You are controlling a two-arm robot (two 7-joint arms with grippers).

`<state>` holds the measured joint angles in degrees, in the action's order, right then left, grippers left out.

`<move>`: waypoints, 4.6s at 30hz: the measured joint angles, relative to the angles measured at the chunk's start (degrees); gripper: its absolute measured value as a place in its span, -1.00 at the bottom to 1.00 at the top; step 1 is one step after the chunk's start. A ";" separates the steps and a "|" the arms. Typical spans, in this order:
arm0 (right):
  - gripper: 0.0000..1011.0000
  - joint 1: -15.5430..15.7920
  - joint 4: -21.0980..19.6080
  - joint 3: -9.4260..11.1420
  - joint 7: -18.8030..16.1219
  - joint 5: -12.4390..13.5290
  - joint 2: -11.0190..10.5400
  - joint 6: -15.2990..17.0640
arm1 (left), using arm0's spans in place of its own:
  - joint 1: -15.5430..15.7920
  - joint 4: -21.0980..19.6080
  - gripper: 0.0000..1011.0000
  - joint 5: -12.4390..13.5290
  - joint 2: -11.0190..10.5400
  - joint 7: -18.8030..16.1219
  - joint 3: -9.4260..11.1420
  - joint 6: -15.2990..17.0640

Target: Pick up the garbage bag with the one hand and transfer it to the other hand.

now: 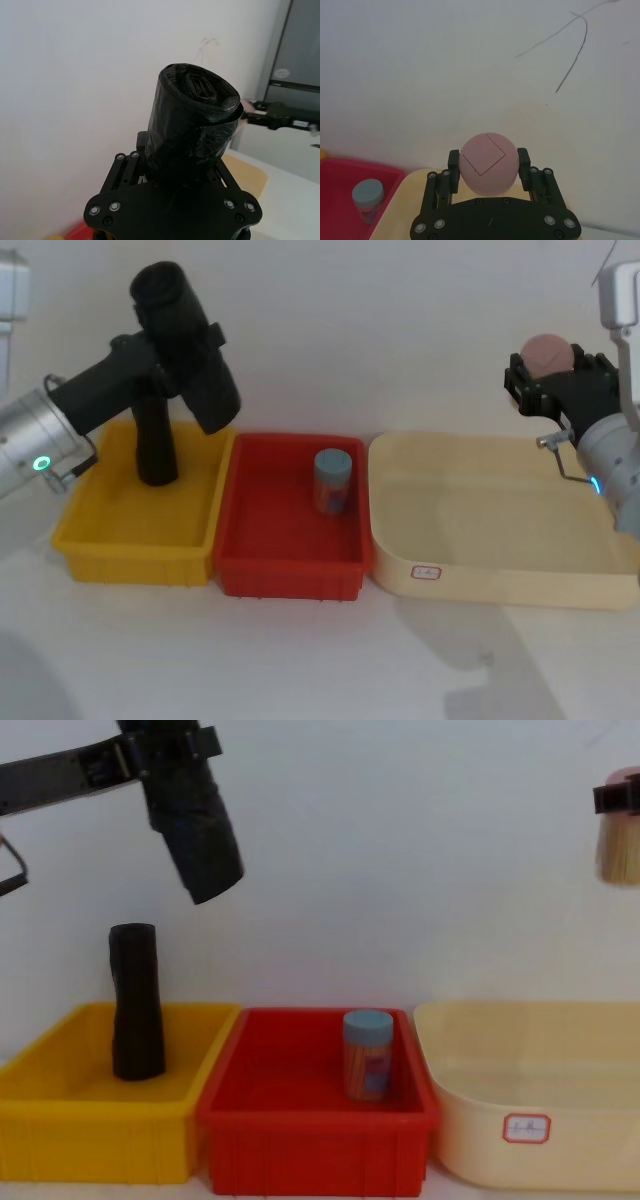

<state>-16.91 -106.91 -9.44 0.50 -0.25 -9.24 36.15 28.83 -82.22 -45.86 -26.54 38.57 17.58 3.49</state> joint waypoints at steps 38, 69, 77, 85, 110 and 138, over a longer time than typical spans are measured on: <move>0.31 3.46 2.08 3.88 -2.96 2.32 1.85 5.63 | 20.54 28.32 -0.19 -0.72 18.46 11.51 14.42 2.14; 0.98 4.19 3.26 3.89 -2.95 0.68 1.58 3.96 | 22.64 31.64 -0.19 -0.64 20.14 11.69 16.46 1.63; 0.98 5.97 -1.34 4.05 -5.50 2.05 1.29 3.50 | 23.42 32.58 -0.19 -0.26 20.99 11.74 17.34 0.98; 0.98 8.15 -5.93 4.20 -8.88 4.26 0.93 3.10 | 24.26 34.10 -0.19 0.03 22.09 12.32 17.92 0.56; 0.98 6.16 -5.39 -1.24 -15.55 3.99 -3.24 2.77 | 25.08 35.73 -0.19 0.30 23.26 12.95 18.52 0.15; 0.98 -1.58 3.34 -4.87 -17.54 1.30 -1.88 1.25 | 25.18 35.91 -0.19 0.29 23.40 13.02 18.59 0.14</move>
<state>-18.49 -103.58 -14.31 -17.04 1.05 -11.11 37.40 54.01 -46.31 -45.56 -3.14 51.59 36.17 3.63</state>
